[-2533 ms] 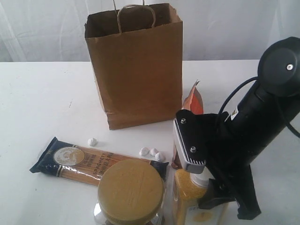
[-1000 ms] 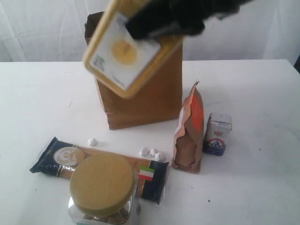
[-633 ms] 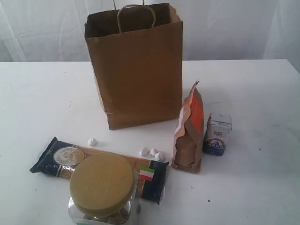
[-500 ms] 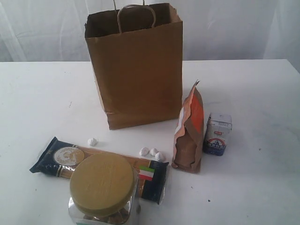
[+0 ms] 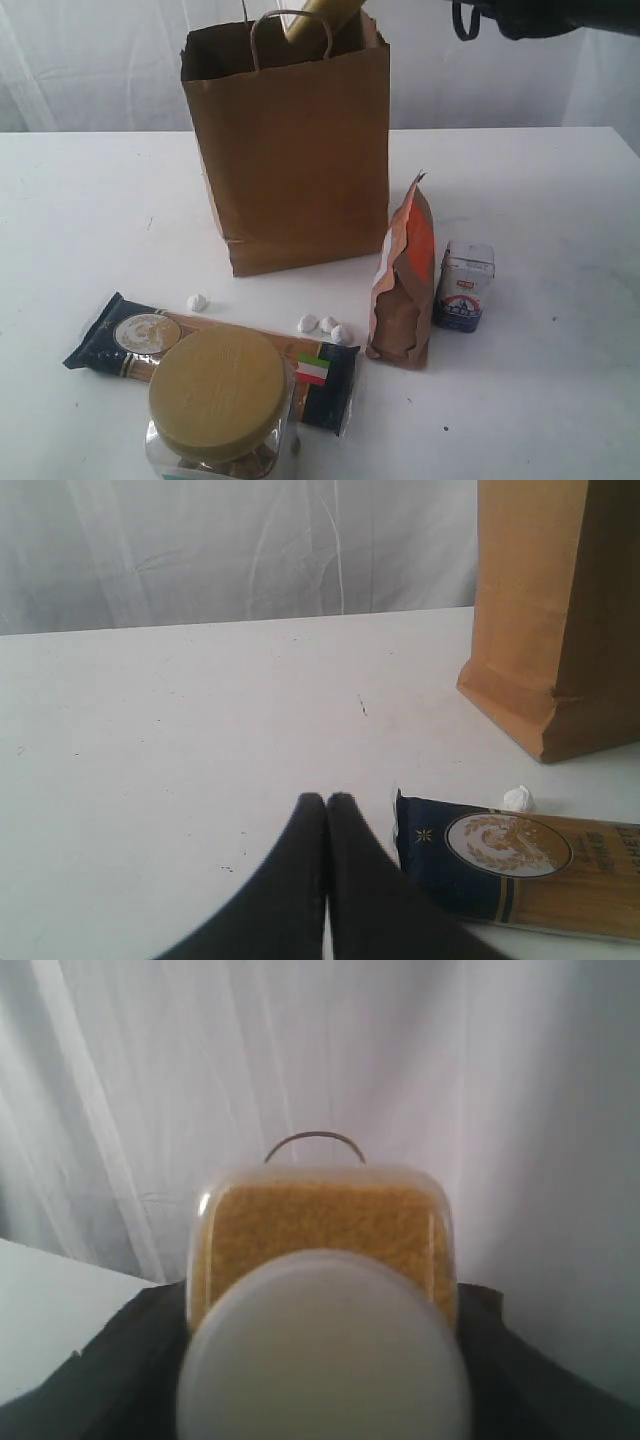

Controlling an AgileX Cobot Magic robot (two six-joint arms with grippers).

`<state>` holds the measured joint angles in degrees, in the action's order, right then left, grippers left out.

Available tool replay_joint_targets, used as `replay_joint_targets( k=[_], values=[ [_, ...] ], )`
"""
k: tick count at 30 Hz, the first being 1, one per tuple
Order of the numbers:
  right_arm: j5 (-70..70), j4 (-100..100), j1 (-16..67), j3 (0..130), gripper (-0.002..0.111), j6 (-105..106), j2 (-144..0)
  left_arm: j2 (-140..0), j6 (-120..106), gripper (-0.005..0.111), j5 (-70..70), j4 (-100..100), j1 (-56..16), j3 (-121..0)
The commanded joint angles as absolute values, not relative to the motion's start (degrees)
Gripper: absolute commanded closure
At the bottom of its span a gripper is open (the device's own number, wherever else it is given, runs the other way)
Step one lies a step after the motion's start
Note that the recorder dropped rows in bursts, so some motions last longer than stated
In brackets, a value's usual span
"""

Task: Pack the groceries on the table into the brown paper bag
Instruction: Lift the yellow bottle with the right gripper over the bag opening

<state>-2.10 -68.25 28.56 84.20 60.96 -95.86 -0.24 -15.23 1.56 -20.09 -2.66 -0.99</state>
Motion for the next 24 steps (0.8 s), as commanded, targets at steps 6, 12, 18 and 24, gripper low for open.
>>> replay_joint_targets(
  k=[6, 12, 18, 24],
  values=[
    [-6.3, -68.6, 28.6, 80.0, 0.101, 61.6, -97.0, 0.0, -15.2, 0.107, 1.3, -20.9, -3.1, -0.6],
    [-6.5, -68.4, 28.6, 79.7, 0.087, 65.3, -97.1, 0.0, -15.2, 0.107, 1.3, -20.9, -3.1, -0.6],
    [-6.9, -68.4, 28.6, 79.7, 0.068, 67.4, -97.3, 0.0, -15.2, 0.107, 1.3, -20.9, -3.7, -0.6],
    [-7.8, -68.4, 28.6, 79.7, 0.056, 67.4, -97.3, 0.0, -15.2, 0.107, 1.3, -20.9, -3.7, -0.6]
  ],
)
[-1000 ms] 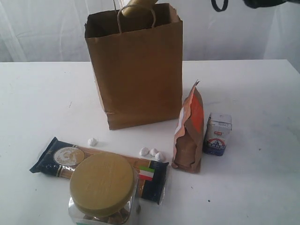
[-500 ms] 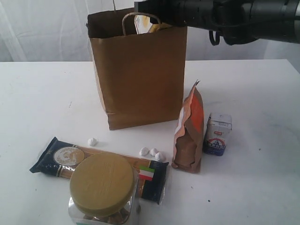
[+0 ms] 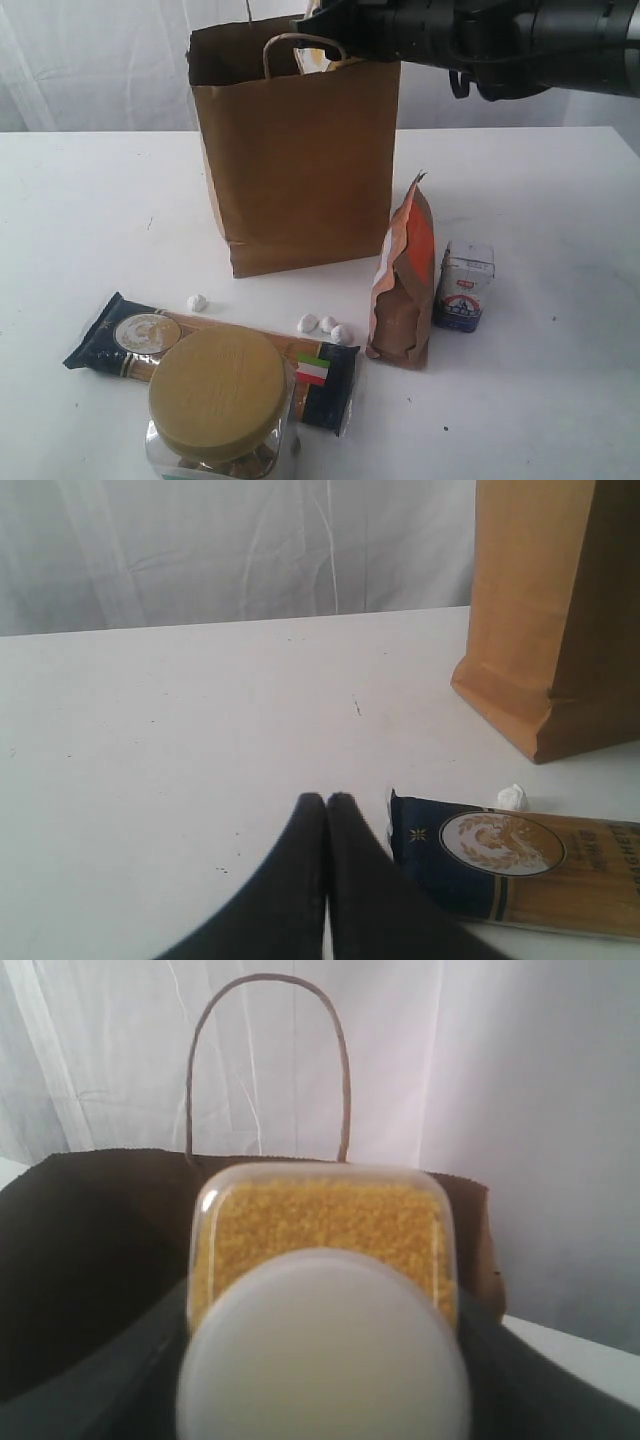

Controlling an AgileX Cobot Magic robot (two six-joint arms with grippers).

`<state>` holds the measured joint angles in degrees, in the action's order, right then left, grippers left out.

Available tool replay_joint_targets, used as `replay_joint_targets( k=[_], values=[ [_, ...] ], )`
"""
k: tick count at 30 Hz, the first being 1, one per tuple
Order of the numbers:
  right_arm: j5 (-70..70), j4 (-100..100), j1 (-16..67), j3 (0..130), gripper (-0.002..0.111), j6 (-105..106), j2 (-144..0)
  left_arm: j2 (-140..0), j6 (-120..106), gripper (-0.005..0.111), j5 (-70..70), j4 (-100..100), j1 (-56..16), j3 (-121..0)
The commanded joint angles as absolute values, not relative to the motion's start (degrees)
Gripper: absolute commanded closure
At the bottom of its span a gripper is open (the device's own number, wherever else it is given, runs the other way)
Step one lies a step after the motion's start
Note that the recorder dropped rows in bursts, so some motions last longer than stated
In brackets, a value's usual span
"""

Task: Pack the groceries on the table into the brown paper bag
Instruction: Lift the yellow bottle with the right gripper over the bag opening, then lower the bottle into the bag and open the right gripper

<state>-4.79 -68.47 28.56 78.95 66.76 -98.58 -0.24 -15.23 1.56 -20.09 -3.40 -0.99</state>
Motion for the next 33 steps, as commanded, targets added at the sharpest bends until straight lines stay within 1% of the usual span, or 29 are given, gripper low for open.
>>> replay_joint_targets(
  k=[1, 26, 28, 33],
  values=[
    [-7.8, -68.4, 28.6, 79.7, 0.056, 67.4, -97.3, 0.0, -15.2, 0.107, 1.3, -20.9, -3.7, -0.6],
    [-0.5, -68.6, 28.6, 79.7, 0.056, 67.2, -97.3, 0.0, -15.2, 0.107, 1.3, -20.9, -3.7, -0.6],
    [0.0, -68.6, 28.6, 79.7, 0.053, 67.2, -97.3, 0.0, -15.2, 0.107, 1.3, -20.9, -3.7, -0.6],
    [0.0, -68.6, 28.6, 79.6, 0.043, 67.2, -97.3, 0.0, -15.2, 0.107, 1.3, -20.9, -3.7, -0.6]
  ],
)
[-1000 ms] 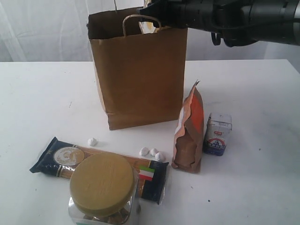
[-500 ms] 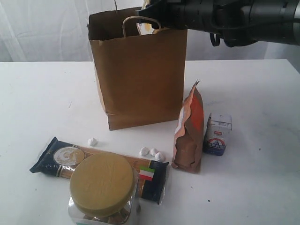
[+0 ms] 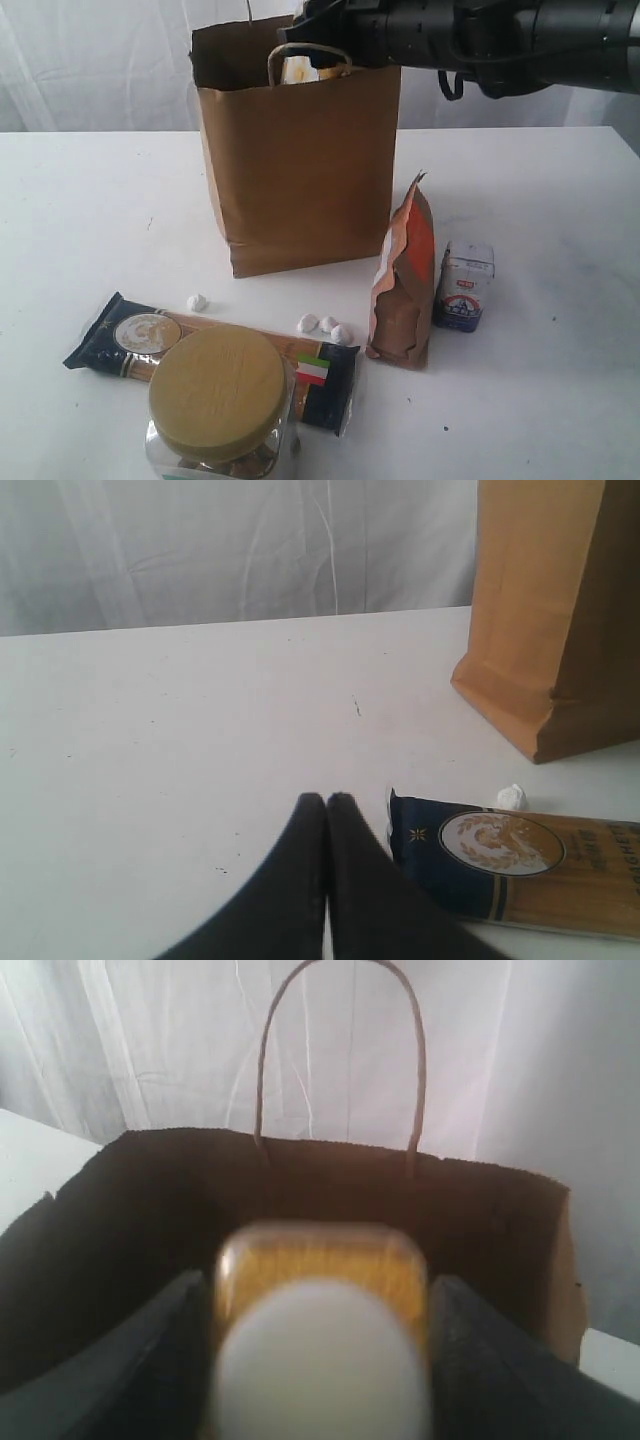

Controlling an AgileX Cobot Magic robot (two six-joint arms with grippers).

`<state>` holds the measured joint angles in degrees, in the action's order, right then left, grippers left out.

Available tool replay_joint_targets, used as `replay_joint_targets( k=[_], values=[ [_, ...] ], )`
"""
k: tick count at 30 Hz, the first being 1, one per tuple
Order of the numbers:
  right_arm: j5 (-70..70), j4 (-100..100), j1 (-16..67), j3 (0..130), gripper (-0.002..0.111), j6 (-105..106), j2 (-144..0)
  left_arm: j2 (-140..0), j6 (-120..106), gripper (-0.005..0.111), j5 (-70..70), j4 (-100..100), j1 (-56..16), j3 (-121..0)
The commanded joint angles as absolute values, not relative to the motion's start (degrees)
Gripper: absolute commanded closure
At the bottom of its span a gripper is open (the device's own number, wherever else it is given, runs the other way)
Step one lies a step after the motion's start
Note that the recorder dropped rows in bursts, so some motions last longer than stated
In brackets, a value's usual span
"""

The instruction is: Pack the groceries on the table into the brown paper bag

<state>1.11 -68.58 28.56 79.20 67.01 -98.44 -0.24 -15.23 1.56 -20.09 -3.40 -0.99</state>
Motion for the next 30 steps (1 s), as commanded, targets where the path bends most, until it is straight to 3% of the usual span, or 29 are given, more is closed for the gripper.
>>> replay_joint_targets(
  k=[1, 30],
  values=[
    [0.0, -68.6, 28.6, 79.5, 0.042, 67.2, -97.3, 0.0, -15.2, 0.107, 1.3, -20.9, -3.7, -0.6],
    [5.1, -68.8, 28.6, 78.5, 0.04, 66.1, -95.9, 0.0, -15.2, 0.107, 1.3, -20.9, -3.7, -0.6]
  ],
)
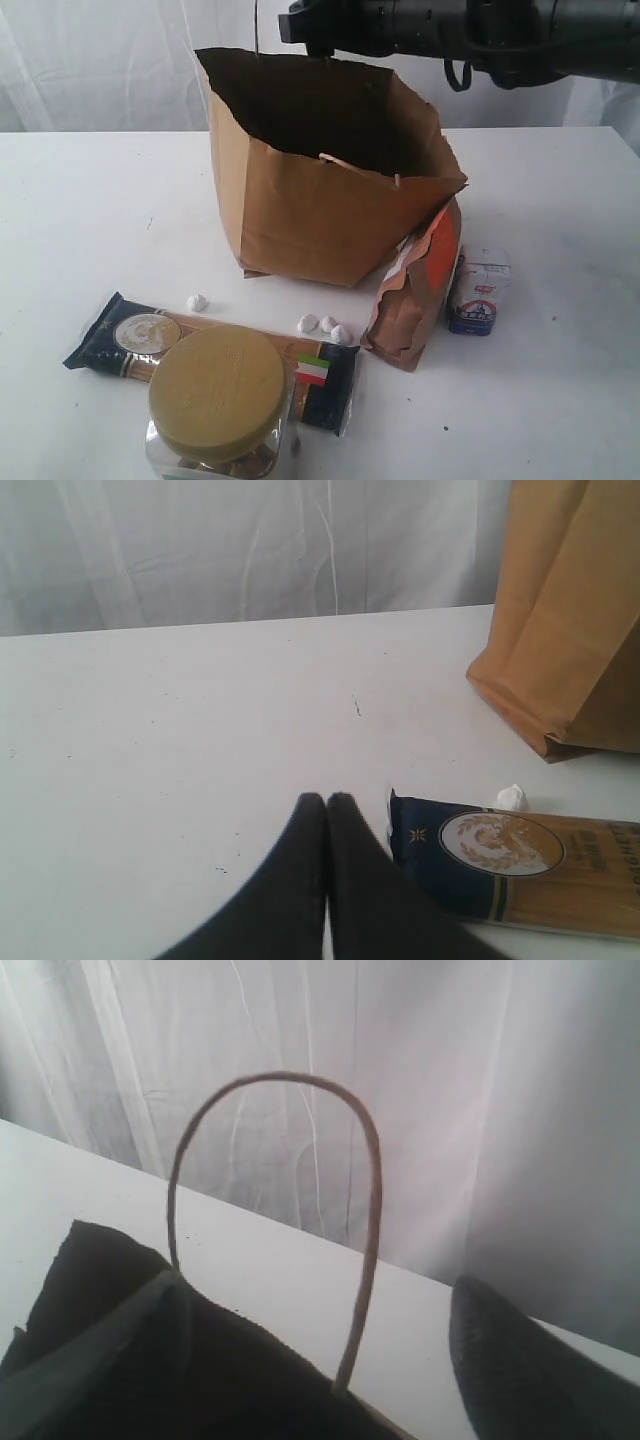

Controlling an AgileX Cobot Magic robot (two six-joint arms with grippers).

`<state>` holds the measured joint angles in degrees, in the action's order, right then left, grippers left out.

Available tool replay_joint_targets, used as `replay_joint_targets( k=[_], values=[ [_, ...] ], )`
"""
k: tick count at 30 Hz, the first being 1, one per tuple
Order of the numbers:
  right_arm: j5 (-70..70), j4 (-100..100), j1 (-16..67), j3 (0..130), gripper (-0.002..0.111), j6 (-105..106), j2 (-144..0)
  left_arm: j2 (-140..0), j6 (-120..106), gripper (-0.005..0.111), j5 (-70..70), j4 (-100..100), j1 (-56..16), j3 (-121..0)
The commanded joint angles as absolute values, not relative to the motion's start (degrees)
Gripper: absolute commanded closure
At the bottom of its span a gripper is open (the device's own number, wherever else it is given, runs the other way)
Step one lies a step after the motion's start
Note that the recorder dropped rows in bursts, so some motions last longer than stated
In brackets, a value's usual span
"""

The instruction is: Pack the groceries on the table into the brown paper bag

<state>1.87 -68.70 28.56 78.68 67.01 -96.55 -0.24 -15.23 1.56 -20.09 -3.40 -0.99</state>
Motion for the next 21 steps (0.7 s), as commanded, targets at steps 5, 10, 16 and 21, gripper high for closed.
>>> replay_joint_targets(
  k=[5, 10, 16, 21],
  values=[
    [16.0, -64.9, 28.6, 78.5, 0.041, 69.3, -94.9, 0.0, -15.2, 0.107, 1.3, -20.9, -3.7, -0.6],
    [20.3, -57.8, 28.6, 78.8, 0.041, 69.2, -91.9, 0.0, -15.2, 0.107, 1.3, -20.9, -3.7, -0.6],
    [38.2, -39.8, 28.6, 79.4, 0.041, 69.2, -87.7, 0.0, -15.2, 0.107, 1.3, -20.9, -4.4, -0.6],
    [46.2, -30.8, 28.6, 79.2, 0.041, 68.8, -87.6, 0.0, -15.2, 0.107, 1.3, -20.9, -4.8, -0.6]
  ],
)
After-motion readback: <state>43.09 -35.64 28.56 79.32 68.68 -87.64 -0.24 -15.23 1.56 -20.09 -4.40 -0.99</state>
